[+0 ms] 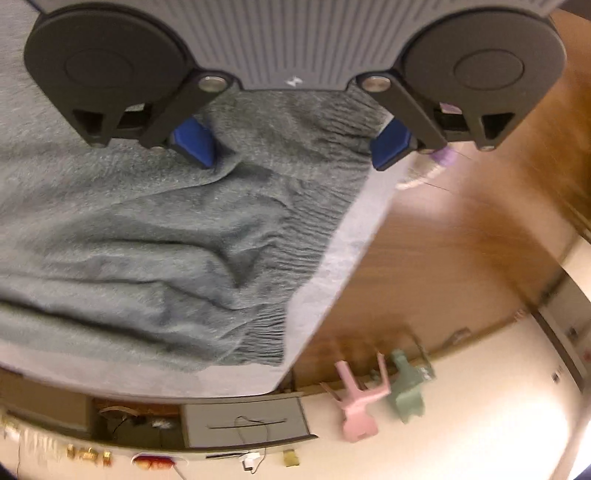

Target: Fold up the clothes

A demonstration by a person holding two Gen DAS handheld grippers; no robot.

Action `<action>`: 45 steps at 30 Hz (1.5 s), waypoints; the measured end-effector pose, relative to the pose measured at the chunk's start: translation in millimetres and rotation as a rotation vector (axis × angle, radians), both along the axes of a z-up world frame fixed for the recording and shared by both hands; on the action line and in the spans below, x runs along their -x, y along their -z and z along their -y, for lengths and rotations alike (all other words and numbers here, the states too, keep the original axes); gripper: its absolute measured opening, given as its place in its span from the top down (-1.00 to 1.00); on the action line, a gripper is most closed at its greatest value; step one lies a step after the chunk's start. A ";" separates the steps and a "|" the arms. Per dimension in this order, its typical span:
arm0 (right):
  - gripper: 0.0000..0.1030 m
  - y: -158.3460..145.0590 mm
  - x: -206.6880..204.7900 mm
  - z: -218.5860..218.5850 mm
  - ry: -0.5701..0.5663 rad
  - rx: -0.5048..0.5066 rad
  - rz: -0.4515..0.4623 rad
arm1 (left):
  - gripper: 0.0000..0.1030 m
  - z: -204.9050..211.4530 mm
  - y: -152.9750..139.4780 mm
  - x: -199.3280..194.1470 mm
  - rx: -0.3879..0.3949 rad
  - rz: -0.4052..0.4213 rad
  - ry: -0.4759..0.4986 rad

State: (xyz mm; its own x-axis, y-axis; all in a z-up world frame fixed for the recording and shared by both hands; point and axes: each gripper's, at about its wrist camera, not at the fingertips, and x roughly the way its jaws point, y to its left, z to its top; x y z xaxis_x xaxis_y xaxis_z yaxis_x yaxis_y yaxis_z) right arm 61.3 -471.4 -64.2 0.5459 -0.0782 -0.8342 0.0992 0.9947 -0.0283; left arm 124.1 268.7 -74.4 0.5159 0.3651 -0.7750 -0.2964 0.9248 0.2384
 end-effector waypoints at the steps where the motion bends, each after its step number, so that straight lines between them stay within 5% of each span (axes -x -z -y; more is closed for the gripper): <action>1: -0.29 -0.7 3.1 8.6 0.019 -0.006 0.001 | -0.80 2.9 -2.9 0.5 0.007 0.012 0.020; 6: -0.15 -11.9 12.6 27.2 0.094 -0.111 0.043 | -0.92 -2.6 4.2 2.4 0.031 -0.002 0.070; 8: -0.13 -15.9 11.7 27.9 0.105 -0.110 0.053 | -0.82 -12.2 4.8 6.1 0.061 0.006 0.050; 11: -0.18 -35.5 -7.3 29.9 0.108 -0.185 0.113 | -0.70 -22.1 -18.9 14.2 0.170 0.113 0.015; 14: -0.22 -56.7 -53.8 26.3 0.076 -0.172 0.147 | -0.72 -27.3 -45.3 16.8 0.350 0.243 -0.024; 17: -0.34 -61.2 -123.5 16.9 0.063 -0.113 0.160 | -0.72 -15.7 -59.5 13.5 0.441 0.295 -0.014; 24: -0.42 -14.3 -235.5 13.8 0.082 -0.059 0.070 | -0.72 28.4 -37.7 -11.7 0.627 0.255 0.107; 25: -0.30 -7.4 -242.8 14.2 0.080 -0.045 0.061 | -0.72 32.4 -32.1 -17.3 0.654 0.242 0.115; 27: 0.48 -2.4 -247.0 13.4 0.064 -0.045 0.068 | -0.72 43.9 -24.0 -25.2 0.703 0.225 0.129; 28: 0.82 -6.0 -244.2 13.5 0.042 -0.060 0.096 | -0.72 51.2 -22.2 -28.7 0.721 0.222 0.134; 29: 0.88 -14.1 -236.8 10.6 0.005 -0.087 0.136 | -0.72 56.5 -21.1 -33.7 0.737 0.222 0.138; 33: 0.97 -73.5 -145.7 -16.2 -0.235 -0.103 0.346 | -0.72 82.8 -20.7 -51.9 0.825 0.225 0.146; 36: 0.97 -102.5 -42.9 -16.6 -0.465 0.015 0.436 | -0.72 115.6 -16.5 -65.3 0.901 0.205 0.176; 39: 0.97 -85.3 24.9 -1.0 -0.478 0.135 0.366 | -0.73 159.0 -7.1 -80.9 0.941 0.184 0.228; 42: 0.91 -56.1 55.5 17.9 -0.412 0.106 0.298 | -0.73 196.1 10.1 -93.7 0.971 0.145 0.222; 45: 0.69 -40.3 66.9 43.0 -0.270 -0.044 0.242 | -0.72 219.3 22.1 -95.6 0.969 0.114 0.202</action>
State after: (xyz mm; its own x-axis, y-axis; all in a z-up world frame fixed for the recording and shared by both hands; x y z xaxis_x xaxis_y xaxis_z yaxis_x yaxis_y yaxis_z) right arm -5.6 -514.4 -23.9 0.7240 0.1287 -0.6777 -0.1686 0.9857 0.0071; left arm 219.7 49.4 -96.6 0.5886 -0.5020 -0.6337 -0.0856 0.7407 -0.6664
